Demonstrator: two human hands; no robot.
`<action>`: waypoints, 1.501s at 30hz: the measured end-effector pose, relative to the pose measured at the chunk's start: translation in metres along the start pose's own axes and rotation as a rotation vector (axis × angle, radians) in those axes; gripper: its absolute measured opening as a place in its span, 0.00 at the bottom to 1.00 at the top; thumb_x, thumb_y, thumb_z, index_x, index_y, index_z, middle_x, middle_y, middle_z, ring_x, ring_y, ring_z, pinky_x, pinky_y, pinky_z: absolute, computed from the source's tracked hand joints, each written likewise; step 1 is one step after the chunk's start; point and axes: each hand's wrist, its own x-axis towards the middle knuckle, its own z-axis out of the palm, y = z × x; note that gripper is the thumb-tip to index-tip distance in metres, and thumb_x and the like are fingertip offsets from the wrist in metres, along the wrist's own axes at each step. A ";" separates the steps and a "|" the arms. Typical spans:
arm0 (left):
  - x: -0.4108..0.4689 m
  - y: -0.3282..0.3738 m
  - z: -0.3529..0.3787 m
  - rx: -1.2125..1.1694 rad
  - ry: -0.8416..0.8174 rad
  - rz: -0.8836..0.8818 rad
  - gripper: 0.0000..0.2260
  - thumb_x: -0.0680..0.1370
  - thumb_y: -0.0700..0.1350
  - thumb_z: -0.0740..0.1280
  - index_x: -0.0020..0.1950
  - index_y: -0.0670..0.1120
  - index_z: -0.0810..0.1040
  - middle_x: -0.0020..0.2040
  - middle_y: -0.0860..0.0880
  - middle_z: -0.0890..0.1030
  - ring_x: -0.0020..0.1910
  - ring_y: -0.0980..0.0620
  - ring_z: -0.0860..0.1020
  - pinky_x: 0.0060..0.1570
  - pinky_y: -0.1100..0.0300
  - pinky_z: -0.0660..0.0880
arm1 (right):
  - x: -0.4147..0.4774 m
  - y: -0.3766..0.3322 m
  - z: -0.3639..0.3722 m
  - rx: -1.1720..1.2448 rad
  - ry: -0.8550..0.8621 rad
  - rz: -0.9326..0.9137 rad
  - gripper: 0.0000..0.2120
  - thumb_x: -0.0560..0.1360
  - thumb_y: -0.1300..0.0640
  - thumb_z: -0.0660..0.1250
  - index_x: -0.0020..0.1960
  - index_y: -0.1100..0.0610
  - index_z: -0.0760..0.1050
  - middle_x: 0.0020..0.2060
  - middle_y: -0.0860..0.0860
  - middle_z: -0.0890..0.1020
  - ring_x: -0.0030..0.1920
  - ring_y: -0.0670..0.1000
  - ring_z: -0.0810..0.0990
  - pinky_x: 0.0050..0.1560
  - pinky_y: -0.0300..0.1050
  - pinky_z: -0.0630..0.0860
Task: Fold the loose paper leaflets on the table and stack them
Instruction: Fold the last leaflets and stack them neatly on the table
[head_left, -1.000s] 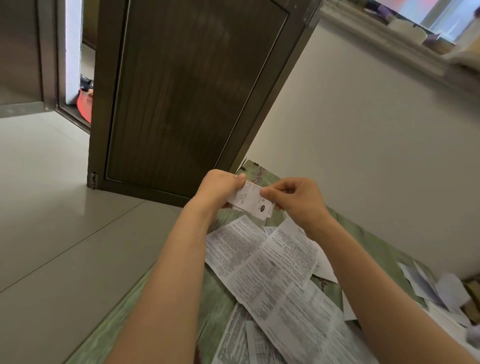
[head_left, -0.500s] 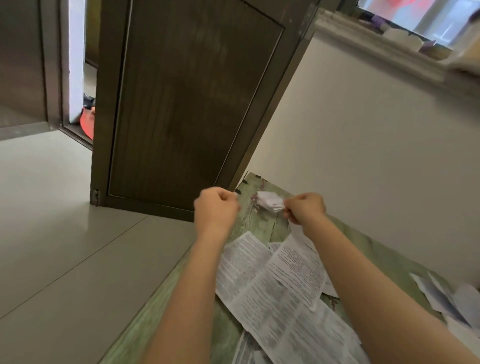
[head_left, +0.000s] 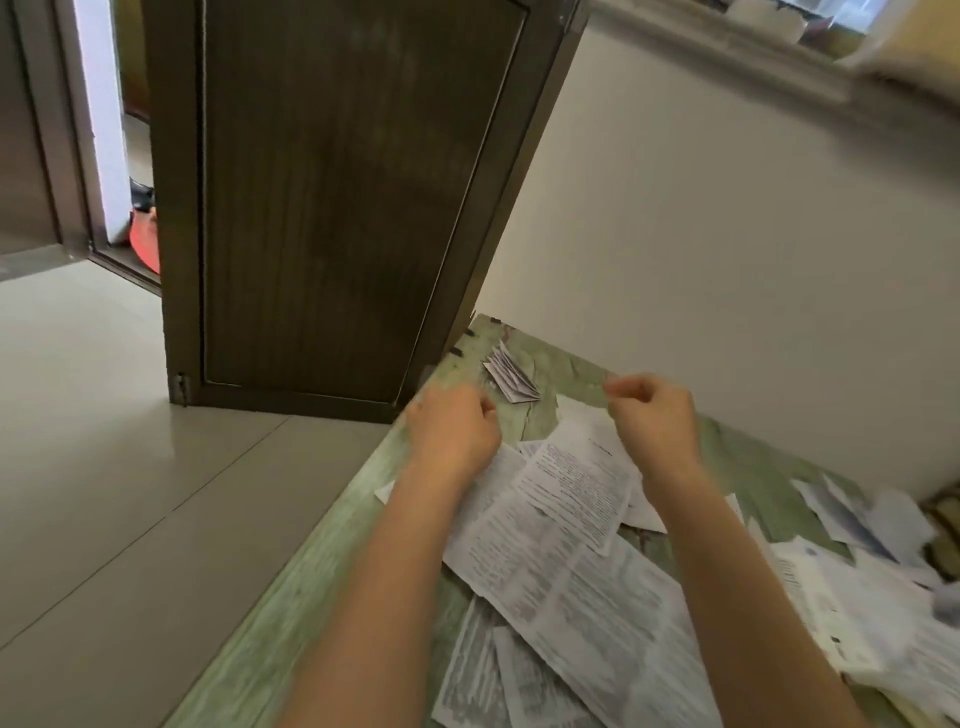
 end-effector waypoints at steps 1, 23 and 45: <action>-0.005 0.000 0.003 0.052 -0.017 0.029 0.11 0.80 0.45 0.58 0.58 0.48 0.79 0.56 0.49 0.79 0.59 0.48 0.73 0.63 0.52 0.62 | -0.013 0.006 -0.006 -0.009 -0.035 -0.008 0.10 0.76 0.67 0.61 0.52 0.56 0.76 0.42 0.47 0.77 0.44 0.45 0.76 0.38 0.34 0.69; -0.175 0.033 -0.027 0.076 -0.152 0.008 0.18 0.82 0.47 0.55 0.73 0.49 0.64 0.74 0.52 0.63 0.75 0.53 0.57 0.73 0.57 0.56 | -0.101 0.061 -0.017 -0.246 -0.091 -0.316 0.09 0.78 0.62 0.63 0.54 0.56 0.80 0.49 0.50 0.83 0.51 0.51 0.78 0.51 0.36 0.70; -0.166 0.034 -0.059 -0.795 -0.113 -0.270 0.06 0.76 0.44 0.67 0.45 0.42 0.80 0.40 0.47 0.85 0.40 0.49 0.84 0.42 0.55 0.80 | -0.151 0.024 -0.056 1.058 -0.629 0.303 0.24 0.75 0.43 0.62 0.64 0.58 0.72 0.57 0.58 0.81 0.57 0.59 0.80 0.57 0.59 0.77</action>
